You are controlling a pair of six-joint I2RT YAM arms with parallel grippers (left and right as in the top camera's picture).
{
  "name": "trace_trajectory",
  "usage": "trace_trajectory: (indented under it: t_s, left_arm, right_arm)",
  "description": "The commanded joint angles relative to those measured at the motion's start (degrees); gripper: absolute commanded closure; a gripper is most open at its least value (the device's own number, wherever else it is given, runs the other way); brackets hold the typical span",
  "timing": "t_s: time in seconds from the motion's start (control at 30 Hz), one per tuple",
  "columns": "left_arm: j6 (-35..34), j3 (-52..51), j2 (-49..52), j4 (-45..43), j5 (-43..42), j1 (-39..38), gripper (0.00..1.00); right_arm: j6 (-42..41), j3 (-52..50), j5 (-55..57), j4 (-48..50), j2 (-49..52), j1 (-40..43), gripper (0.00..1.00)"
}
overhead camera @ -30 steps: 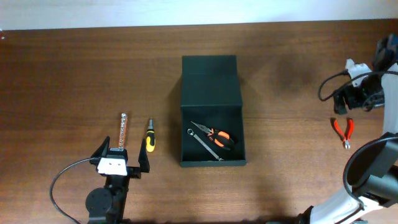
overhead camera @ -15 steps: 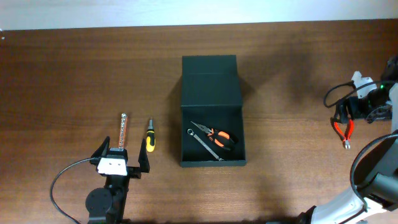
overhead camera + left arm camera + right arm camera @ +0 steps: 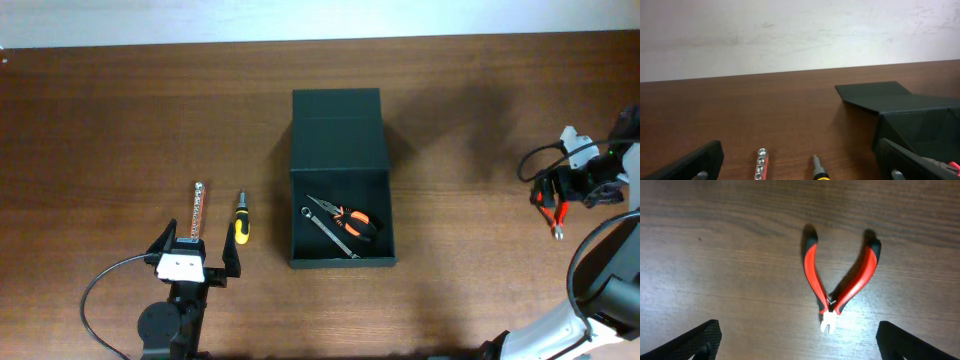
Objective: Pack container
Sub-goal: 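Lower the right gripper and close it on the red cutters' handles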
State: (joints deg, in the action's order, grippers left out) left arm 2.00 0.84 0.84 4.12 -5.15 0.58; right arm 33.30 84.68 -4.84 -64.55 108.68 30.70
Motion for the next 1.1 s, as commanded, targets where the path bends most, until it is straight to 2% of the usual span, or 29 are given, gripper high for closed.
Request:
trace_trajectory:
  t_s: [0.0, 0.17, 0.33, 0.4, 0.63, 0.83, 1.07]
  left_arm:
    - [0.9, -0.3, -0.5, 0.2, 0.4, 0.4, 0.01]
    - [0.9, -0.3, -0.5, 0.2, 0.4, 0.4, 0.01]
    - [0.9, -0.3, -0.5, 0.2, 0.4, 0.4, 0.01]
    - [0.9, -0.3, -0.5, 0.2, 0.4, 0.4, 0.01]
    - [0.9, -0.3, -0.5, 0.2, 0.4, 0.4, 0.01]
    - [0.9, -0.3, -0.5, 0.2, 0.4, 0.4, 0.01]
    - [0.9, -0.3, -0.5, 0.2, 0.4, 0.4, 0.01]
  right_arm:
    - [-6.9, -0.3, 7.1, 1.0, -0.6, -3.3, 0.01]
    - [-12.9, -0.3, 15.8, 1.4, 1.0, -6.9, 0.01]
    - [-18.8, -0.3, 16.1, 1.6, 1.3, -6.5, 0.01]
    - [-18.1, -0.3, 13.2, 1.6, 1.3, -5.4, 0.01]
    - [-4.9, -0.3, 3.4, 0.3, 1.3, -0.9, 0.01]
    - [-4.6, -0.3, 4.4, 0.5, 1.3, 0.6, 0.01]
    - [-4.6, -0.3, 2.8, 0.9, 1.3, -2.7, 0.01]
